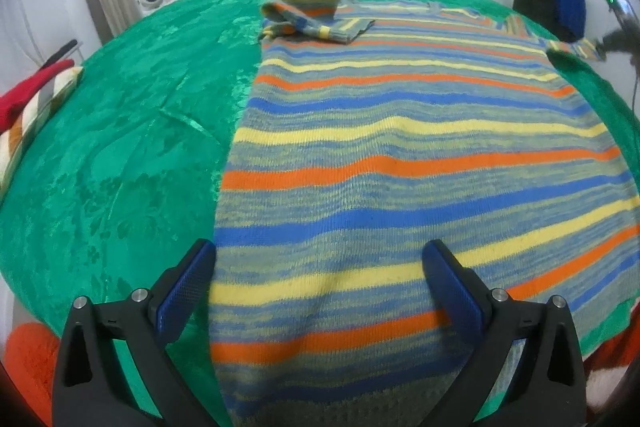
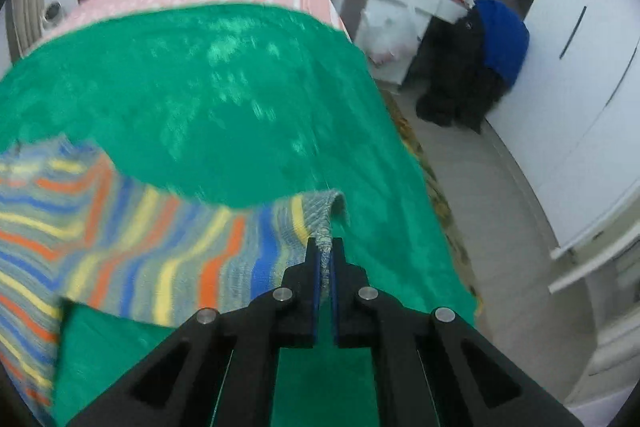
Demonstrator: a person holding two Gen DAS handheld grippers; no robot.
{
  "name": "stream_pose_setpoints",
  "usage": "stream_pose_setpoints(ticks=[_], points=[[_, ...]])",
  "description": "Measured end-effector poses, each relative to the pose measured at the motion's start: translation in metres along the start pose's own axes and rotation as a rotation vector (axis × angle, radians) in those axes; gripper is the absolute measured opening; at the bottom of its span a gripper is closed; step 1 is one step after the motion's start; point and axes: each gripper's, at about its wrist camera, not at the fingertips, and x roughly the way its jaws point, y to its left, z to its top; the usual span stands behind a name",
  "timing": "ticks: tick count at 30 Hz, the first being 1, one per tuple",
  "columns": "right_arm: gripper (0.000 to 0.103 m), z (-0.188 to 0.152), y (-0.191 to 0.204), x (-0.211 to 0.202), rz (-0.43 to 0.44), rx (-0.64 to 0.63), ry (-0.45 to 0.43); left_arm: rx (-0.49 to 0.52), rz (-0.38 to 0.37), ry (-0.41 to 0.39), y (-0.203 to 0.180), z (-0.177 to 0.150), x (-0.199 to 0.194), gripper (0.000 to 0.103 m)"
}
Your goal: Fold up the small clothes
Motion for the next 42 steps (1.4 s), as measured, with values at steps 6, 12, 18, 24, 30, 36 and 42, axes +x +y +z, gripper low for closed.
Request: stream_pose_setpoints(ticks=[6,12,18,24,30,36,42], points=[[0.003,-0.03,-0.016,0.042,-0.077,0.046,0.089,0.0,0.011,-0.002,-0.001,-0.002,-0.001,0.103],[0.058,-0.045,-0.021,0.018,0.006,0.132,0.038,-0.004,0.007,-0.014,0.0,-0.004,0.0,0.103],[0.048,-0.099,0.045,-0.05,0.667,0.191,0.061,-0.01,-0.001,-0.025,-0.001,-0.004,0.001,0.103],[0.037,-0.139,0.136,-0.036,0.954,0.153,0.149,-0.006,-0.009,-0.044,0.001,-0.007,-0.001,0.103],[0.003,-0.13,0.162,-0.026,1.009,0.146,0.202,-0.005,-0.014,-0.053,0.002,-0.009,-0.001,0.103],[0.003,-0.108,0.131,-0.064,0.74,0.016,0.127,-0.001,-0.013,-0.059,0.002,-0.011,-0.001,0.103],[0.004,-0.124,0.17,-0.043,0.619,-0.124,0.191,0.005,-0.006,-0.071,0.002,-0.014,-0.003,0.103]])
